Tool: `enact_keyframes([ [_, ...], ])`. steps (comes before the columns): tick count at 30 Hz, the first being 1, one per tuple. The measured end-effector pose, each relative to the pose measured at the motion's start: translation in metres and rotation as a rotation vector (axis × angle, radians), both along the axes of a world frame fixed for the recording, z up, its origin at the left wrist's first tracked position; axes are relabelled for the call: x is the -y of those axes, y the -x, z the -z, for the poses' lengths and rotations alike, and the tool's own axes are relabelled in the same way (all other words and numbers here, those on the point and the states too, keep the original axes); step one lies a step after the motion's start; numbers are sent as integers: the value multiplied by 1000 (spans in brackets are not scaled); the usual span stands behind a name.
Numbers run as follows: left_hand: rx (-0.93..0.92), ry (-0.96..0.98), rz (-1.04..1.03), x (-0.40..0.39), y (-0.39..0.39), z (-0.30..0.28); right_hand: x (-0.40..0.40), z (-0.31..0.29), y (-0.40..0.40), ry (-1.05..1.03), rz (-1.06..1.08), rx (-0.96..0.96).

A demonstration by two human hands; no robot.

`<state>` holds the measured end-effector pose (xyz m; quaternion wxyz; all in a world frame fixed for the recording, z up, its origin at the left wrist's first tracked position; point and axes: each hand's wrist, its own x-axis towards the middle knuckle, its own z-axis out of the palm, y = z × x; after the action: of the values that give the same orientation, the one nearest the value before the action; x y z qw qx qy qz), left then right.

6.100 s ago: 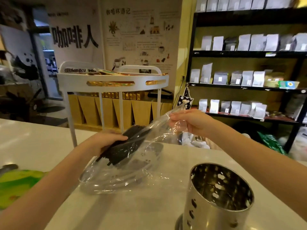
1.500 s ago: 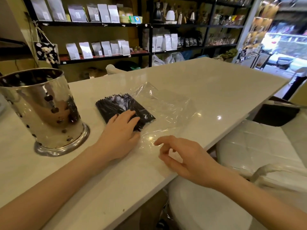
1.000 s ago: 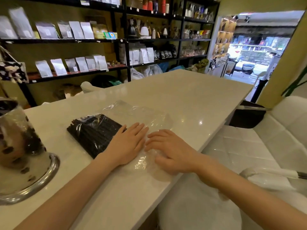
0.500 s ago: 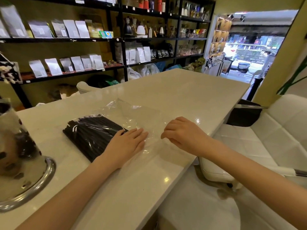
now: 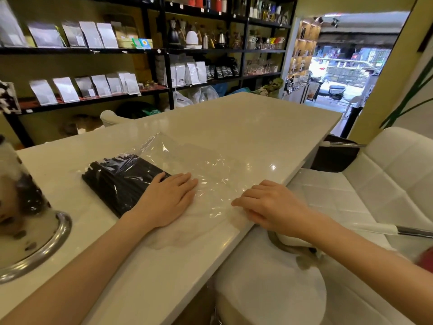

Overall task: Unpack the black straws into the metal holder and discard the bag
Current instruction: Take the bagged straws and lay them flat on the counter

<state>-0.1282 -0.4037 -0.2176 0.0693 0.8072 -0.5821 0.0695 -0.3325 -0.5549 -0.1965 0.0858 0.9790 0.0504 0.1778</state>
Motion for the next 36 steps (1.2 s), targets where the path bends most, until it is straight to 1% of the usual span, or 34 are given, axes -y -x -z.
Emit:
enact_keyframes([
  [3,38,70,-16,-3,3,-3,-2,1,9,-95,52,-87],
  [8,-24,70,-33,-17,7,-14,-3,-13,3,-234,132,-195],
  [11,-24,44,-74,-38,4,-15,-4,-23,-15,-333,148,-131],
  [14,-77,49,-174,-62,-4,-15,-1,-28,-52,-462,151,-85],
  [16,-111,63,-259,-74,-10,-14,1,-27,-84,-543,149,-105],
  [18,-154,65,-375,-84,-16,-13,2,-24,-117,-572,151,-144],
  [21,-298,106,-549,-92,-20,-11,-2,-18,-160,-550,191,-198],
  [23,-402,137,-607,-95,-21,-10,-3,-14,-184,-536,258,-209],
  [25,-463,149,-609,-97,-21,-9,0,-8,-202,-518,402,-208],
  [28,-513,143,-616,-95,-20,-10,2,-2,-221,-548,630,-220],
  [30,-617,183,-648,-92,-20,-12,1,-3,-229,-611,694,-204],
  [32,-819,339,-666,-88,-17,-19,3,-9,-236,-718,721,-177],
  [34,-1033,504,-682,-86,-16,-27,6,-18,-241,-861,684,-178],
  [36,-1149,553,-713,-87,-18,-34,7,-30,-243,-954,664,-230],
])
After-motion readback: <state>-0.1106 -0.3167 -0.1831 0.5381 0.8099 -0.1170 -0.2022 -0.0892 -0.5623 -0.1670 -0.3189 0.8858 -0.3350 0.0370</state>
